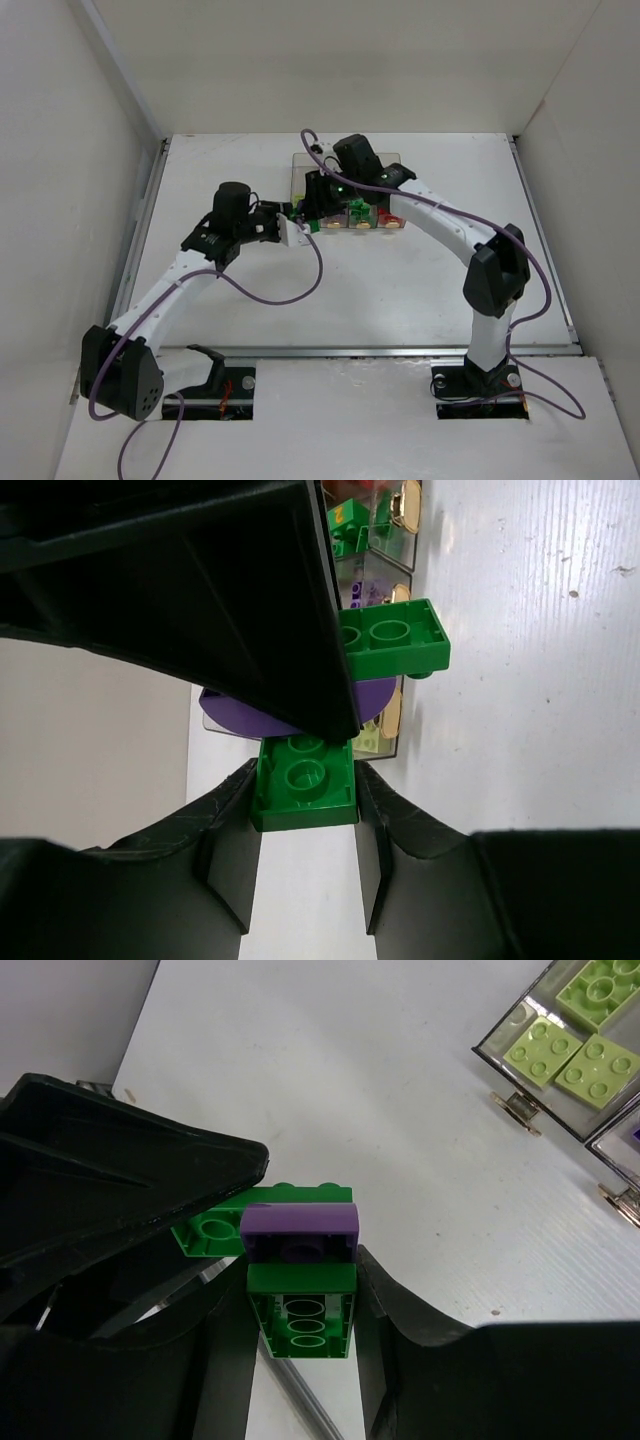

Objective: Sort the legos into containers by color

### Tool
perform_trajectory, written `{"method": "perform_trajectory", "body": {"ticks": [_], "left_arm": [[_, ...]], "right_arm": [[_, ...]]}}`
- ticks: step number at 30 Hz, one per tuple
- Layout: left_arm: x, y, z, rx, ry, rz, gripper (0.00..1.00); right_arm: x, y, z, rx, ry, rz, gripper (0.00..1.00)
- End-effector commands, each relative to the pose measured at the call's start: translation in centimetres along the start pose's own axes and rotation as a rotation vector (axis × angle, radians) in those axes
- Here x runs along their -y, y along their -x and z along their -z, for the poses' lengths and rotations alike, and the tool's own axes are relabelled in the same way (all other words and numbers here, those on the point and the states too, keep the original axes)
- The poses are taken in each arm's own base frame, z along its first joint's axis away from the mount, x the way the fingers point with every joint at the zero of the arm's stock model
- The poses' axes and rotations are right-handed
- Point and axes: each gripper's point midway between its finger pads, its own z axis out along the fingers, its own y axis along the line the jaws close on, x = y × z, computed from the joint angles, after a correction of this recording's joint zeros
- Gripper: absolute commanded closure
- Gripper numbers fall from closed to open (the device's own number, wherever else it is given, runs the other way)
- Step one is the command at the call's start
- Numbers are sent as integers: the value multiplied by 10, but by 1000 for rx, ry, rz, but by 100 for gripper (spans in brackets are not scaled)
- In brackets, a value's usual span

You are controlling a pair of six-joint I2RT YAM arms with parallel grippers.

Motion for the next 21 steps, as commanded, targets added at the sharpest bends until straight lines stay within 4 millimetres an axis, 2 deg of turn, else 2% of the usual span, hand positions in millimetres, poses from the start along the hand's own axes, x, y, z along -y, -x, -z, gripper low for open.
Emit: {"method": "perform_trajectory", "body": {"ticks": [1,2,3,5,6,7,8,9,10,12,13,14,15,16,17,18,19,20,21], "left_arm": [[-18,16,-1,42,40,25,100],[-17,11,-3,24,38,32,100],[-18,8,-3,9,45,46,100],[-13,-2,-9,-22,23,79,100],[-13,-5,-10,-39,19,95,100],[-6,-11,-14,-52,-7,112,100],[-8,-12,-15,-62,-2,128,100],[-3,-15,-17,-70,-18,151,100],[-8,-13,-17,-69,-15,158,100],[-8,-17,-24,-75,-26,191,100],[-21,-11,-26,-62,2,212,100],[-23,-15,-35,-65,-4,239,100],[-44,-6,-39,-32,31,243,100],[-35,-13,-47,-46,8,292,100],[-58,3,-53,-6,48,325,100],[-54,-2,-75,-11,15,367,100],[-61,-2,-84,-8,18,402,100],[-87,15,-91,30,49,405,100],[-80,1,-113,6,15,483,100]], "right_arm": [[12,18,9,51,19,-36,100],[16,25,17,74,21,-55,100],[39,27,24,90,-12,-98,100],[54,40,45,152,-25,-122,100],[73,48,58,187,-53,-154,100],[83,46,64,193,-70,-171,100],[88,54,76,224,-88,-159,100],[102,54,80,235,-123,-167,100],[114,58,93,255,-156,-176,100],[128,57,102,264,-190,-181,100],[141,60,110,279,-219,-183,100],[146,61,113,288,-234,-190,100],[156,63,119,300,-257,-192,100],[159,61,116,292,-259,-198,100],[168,62,121,304,-282,-208,100],[174,60,122,301,-292,-210,100],[182,59,123,301,-312,-222,100],[192,60,129,315,-340,-233,100],[197,61,133,323,-355,-240,100]]}}
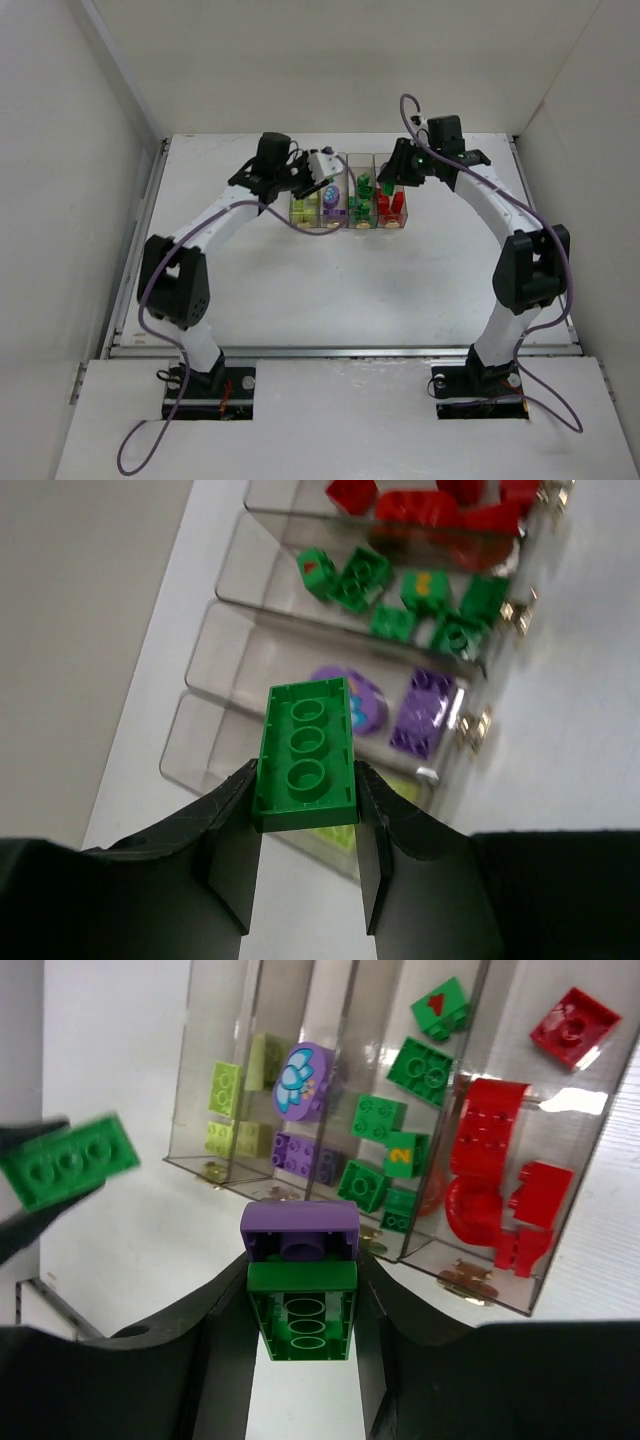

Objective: Sort the legos into containers by color

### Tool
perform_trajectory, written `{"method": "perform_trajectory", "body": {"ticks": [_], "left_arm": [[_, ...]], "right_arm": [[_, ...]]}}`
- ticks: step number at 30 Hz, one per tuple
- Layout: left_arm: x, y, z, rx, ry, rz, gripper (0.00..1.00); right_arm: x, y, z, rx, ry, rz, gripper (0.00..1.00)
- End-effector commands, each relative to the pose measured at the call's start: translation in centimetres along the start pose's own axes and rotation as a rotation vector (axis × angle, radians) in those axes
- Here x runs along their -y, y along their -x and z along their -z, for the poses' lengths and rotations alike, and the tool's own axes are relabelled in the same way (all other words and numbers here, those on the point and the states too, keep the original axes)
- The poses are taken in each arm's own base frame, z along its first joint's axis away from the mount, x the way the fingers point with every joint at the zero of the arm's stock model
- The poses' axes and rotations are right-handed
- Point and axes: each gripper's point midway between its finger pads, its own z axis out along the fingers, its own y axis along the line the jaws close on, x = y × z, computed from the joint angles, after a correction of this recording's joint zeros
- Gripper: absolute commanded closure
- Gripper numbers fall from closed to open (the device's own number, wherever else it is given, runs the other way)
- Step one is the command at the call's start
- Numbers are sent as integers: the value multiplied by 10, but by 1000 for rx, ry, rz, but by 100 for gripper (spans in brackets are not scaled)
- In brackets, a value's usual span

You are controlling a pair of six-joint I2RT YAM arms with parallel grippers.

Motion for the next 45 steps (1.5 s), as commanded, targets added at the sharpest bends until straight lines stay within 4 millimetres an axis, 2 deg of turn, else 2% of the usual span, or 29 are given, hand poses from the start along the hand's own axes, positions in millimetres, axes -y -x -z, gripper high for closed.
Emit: {"method": "perform_trajectory", "body": {"ticks": [1,2,3,4,5,6,7,9,10,13,14,16,17,18,19,20,23,24,25,26,30,31,33,37,39,40,41,42,45], "left_arm": [[-22,34,-34,76,10,145,100],[-20,37,-45,80,-13,159,100],[-34,49,-49,96,0,161,100],[-26,40,-70,84,-37,198,100],[-25,43,-79,87,-47,207,100],[-37,53,-83,113,-27,204,100],[-31,48,-100,108,-44,215,100],[-32,56,-111,136,-37,241,100],[-40,62,-114,170,-14,238,100],[-43,63,-127,208,-6,276,92],[-42,58,-134,205,-8,278,92],[-36,66,-141,227,-13,261,90],[-37,63,-142,224,-3,252,86],[-28,64,-145,220,-19,251,80],[-31,65,-145,226,-4,246,72],[-27,60,-147,215,-11,252,53],[-11,57,-152,200,-41,256,30],[-9,60,-148,202,-55,246,18],[-7,63,-145,206,-72,221,14],[3,73,-144,230,-123,195,11],[14,107,-117,242,-227,77,10],[14,117,-105,257,-243,50,12],[21,130,-89,285,-299,13,18],[43,140,-42,327,-443,-51,33],[74,132,-6,350,-579,-162,35],[74,140,2,376,-579,-171,35],[90,132,15,358,-639,-162,35],[93,138,28,396,-637,-240,37],[107,134,45,425,-680,-239,42]], "right_arm": [[17,20,12,81,-45,20,100],[22,22,15,90,-60,13,100],[35,20,16,85,-80,-7,100],[40,21,20,96,-98,-12,100],[43,22,24,102,-103,-17,100],[49,25,27,112,-119,-24,100],[54,19,28,99,-139,-20,100],[59,20,34,104,-159,-18,100],[63,17,33,100,-174,-22,100],[66,16,38,93,-184,-23,100],[63,21,40,105,-180,-18,100],[61,23,43,103,-181,-9,100],[57,29,46,113,-177,-4,100],[56,29,48,106,-180,-8,100],[57,29,48,105,-180,3,100],[58,29,49,107,-189,2,100],[52,32,58,124,-184,19,100],[52,30,60,121,-185,18,100],[48,32,65,134,-181,35,100],[46,29,66,127,-170,34,100],[29,18,75,112,-81,97,100],[28,10,76,97,-64,114,100],[11,4,86,102,-8,234,100],[-41,-34,97,62,131,516,100],[-51,-56,100,65,168,598,100],[-58,-52,107,94,189,633,100],[-68,-59,107,96,216,673,100],[-71,-70,105,88,233,701,100],[-98,-79,110,142,263,840,100]]}}
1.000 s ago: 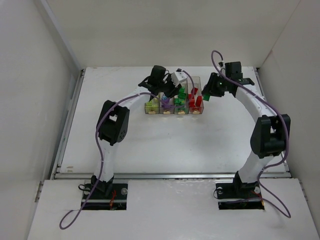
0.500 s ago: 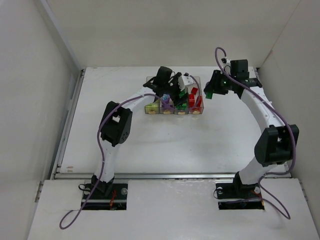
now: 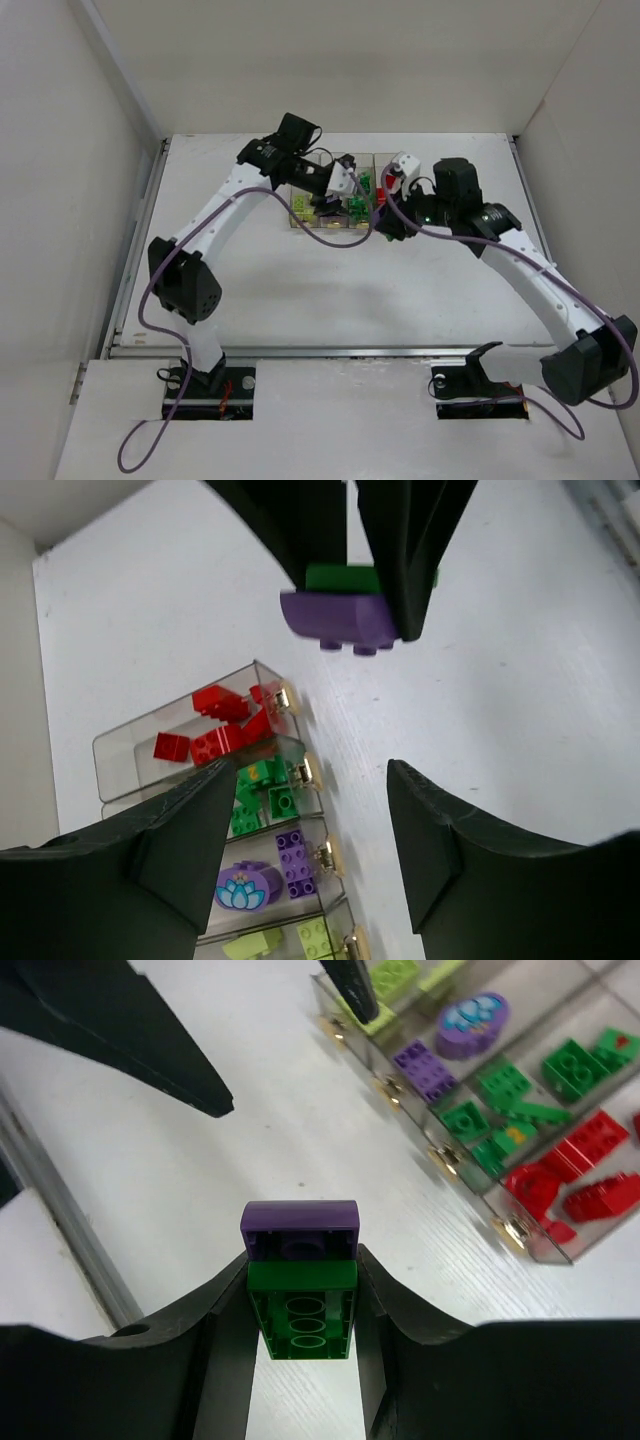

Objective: Sort the legos into containers by color

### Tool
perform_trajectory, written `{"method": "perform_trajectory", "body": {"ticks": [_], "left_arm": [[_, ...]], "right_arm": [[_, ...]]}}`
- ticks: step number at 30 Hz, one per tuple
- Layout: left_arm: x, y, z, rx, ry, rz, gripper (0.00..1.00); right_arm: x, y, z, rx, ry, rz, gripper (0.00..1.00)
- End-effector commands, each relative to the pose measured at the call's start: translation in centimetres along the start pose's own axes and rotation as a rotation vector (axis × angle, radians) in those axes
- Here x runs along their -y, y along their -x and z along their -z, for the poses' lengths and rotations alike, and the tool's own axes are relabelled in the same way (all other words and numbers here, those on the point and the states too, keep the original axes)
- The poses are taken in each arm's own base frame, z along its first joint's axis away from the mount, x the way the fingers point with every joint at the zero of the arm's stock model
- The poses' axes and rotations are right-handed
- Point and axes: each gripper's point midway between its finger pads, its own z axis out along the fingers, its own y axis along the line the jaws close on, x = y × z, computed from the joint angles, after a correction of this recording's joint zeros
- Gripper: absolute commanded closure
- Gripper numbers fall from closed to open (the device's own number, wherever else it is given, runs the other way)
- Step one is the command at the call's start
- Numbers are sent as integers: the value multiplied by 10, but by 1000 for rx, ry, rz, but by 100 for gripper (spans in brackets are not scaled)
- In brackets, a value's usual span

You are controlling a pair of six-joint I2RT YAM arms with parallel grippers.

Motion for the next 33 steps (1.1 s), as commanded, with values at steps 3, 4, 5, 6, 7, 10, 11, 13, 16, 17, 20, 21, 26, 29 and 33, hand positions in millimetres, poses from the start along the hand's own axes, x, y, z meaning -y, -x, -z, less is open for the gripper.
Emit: {"method": "perform_trajectory", "body": {"ticks": [3,4,5,6,7,10,11,13,16,17,20,21,26,29,33], "left_arm": [[59,32,22,104,-134,-44,43],[62,37,25,107,-128,-54,44],[66,44,26,137,-136,-40,44],[67,46,26,149,-139,-39,45],[75,51,23,153,-158,-26,45],[94,69,9,172,-217,-21,42],[96,75,8,184,-225,-22,40],[97,79,6,196,-233,-13,36],[99,79,1,194,-244,23,36],[100,82,-1,198,-248,23,36],[100,80,-1,188,-246,31,40],[100,80,-1,188,-246,31,48],[98,77,-1,168,-238,30,83],[99,79,1,170,-234,22,100],[99,79,1,171,-234,22,100]], "right_arm": [[-31,30,5,144,52,288,100],[-40,29,7,156,80,319,100],[-52,23,5,153,128,374,100],[-57,27,6,172,136,402,100],[-61,25,4,173,147,408,100],[-70,26,3,189,153,430,100],[-74,26,3,189,162,434,100],[-77,29,3,196,162,443,100],[-81,29,3,194,166,447,100],[-84,29,2,194,174,451,100],[-88,28,2,194,183,455,100],[-86,26,1,184,175,451,100],[-90,25,5,191,182,457,100],[-89,25,5,190,173,457,100],[-89,25,5,190,173,457,100]]}}
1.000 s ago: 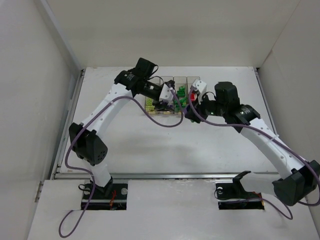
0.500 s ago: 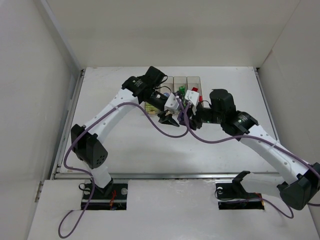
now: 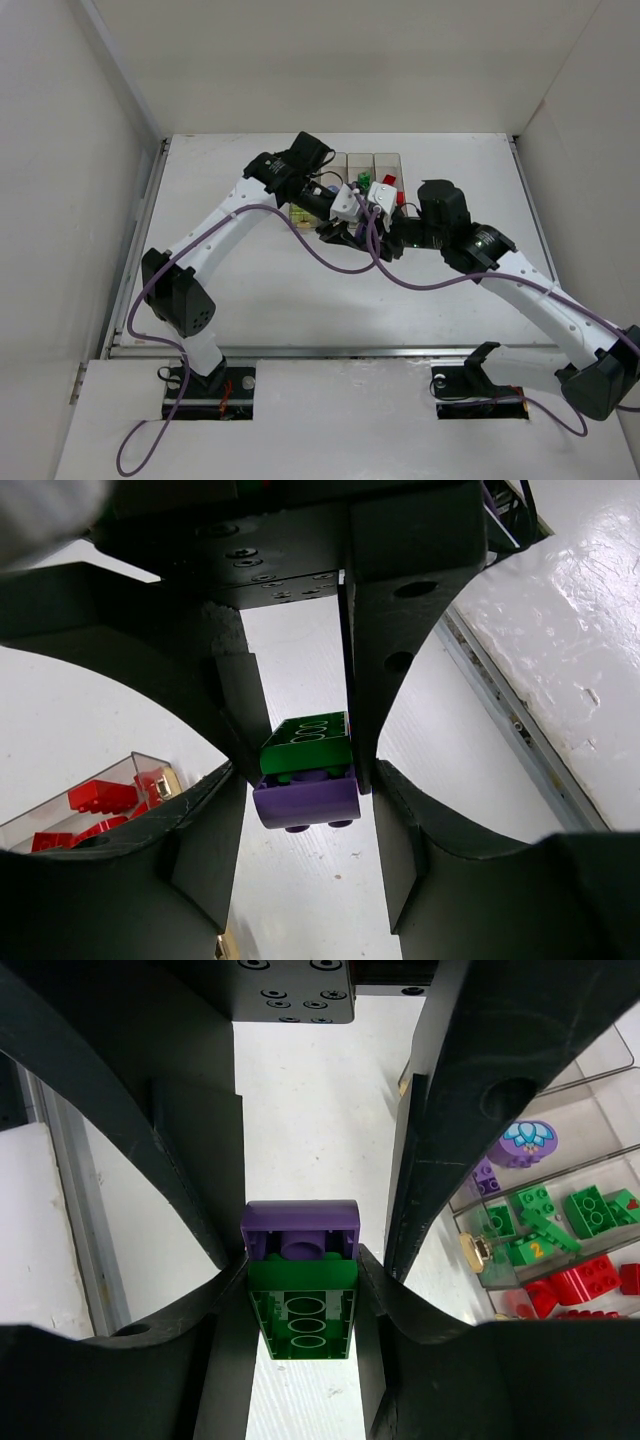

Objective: Sort the legos into containers by color

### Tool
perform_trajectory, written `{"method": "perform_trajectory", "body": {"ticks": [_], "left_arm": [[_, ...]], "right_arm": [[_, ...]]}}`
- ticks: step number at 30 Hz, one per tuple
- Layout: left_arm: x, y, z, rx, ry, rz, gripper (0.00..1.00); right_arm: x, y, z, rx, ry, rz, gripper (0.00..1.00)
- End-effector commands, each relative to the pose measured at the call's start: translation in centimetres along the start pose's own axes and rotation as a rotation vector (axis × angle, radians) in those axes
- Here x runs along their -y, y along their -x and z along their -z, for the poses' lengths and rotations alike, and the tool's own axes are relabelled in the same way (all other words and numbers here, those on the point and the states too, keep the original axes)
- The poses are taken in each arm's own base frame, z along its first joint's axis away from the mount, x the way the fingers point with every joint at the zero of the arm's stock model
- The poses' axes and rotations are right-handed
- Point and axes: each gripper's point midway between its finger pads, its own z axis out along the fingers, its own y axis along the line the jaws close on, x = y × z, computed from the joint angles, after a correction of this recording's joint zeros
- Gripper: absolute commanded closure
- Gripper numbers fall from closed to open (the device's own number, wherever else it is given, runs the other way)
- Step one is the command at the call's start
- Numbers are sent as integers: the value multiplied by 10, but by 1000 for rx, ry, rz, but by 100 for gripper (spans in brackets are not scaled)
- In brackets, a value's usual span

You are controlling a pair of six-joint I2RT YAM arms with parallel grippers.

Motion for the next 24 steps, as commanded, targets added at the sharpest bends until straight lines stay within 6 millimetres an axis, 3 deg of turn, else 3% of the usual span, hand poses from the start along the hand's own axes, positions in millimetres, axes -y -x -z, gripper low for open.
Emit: {"method": "perform_trajectory", "body": {"ticks": [1,2,4,6,8,10,13,14,15,17,18,22,24], "left_arm": [[10,20,6,41,-10,-24,100],[10,20,6,41,-9,-24,100],[11,18,9,39,-1,-20,100],[11,20,11,32,6,-28,100],[10,18,14,28,11,-36,100],[14,14,13,23,-2,-21,100],[16,13,13,22,-5,-24,100],[19,10,12,19,-14,-15,100],[18,10,12,19,-14,-28,100],[21,2,10,7,-22,-23,100],[16,-6,10,-32,-1,-17,100],[-1,-25,30,-112,92,23,99],[-3,-34,55,-126,159,50,80]], "right_arm": [[4,23,5,79,-30,60,97],[4,23,5,79,-30,60,86],[4,13,2,49,-35,34,51],[5,6,0,23,-35,22,38],[7,2,0,3,-51,15,32],[6,-10,-1,-28,-54,2,31],[6,-12,3,-22,-70,16,30],[7,-7,5,-3,-77,25,33],[6,-10,4,-5,-76,24,45],[12,-9,2,9,-115,-16,50],[15,-14,-1,-7,-128,-36,37],[25,-47,-11,-127,-189,-143,29],[24,-71,-21,-210,-195,-214,27]]}}
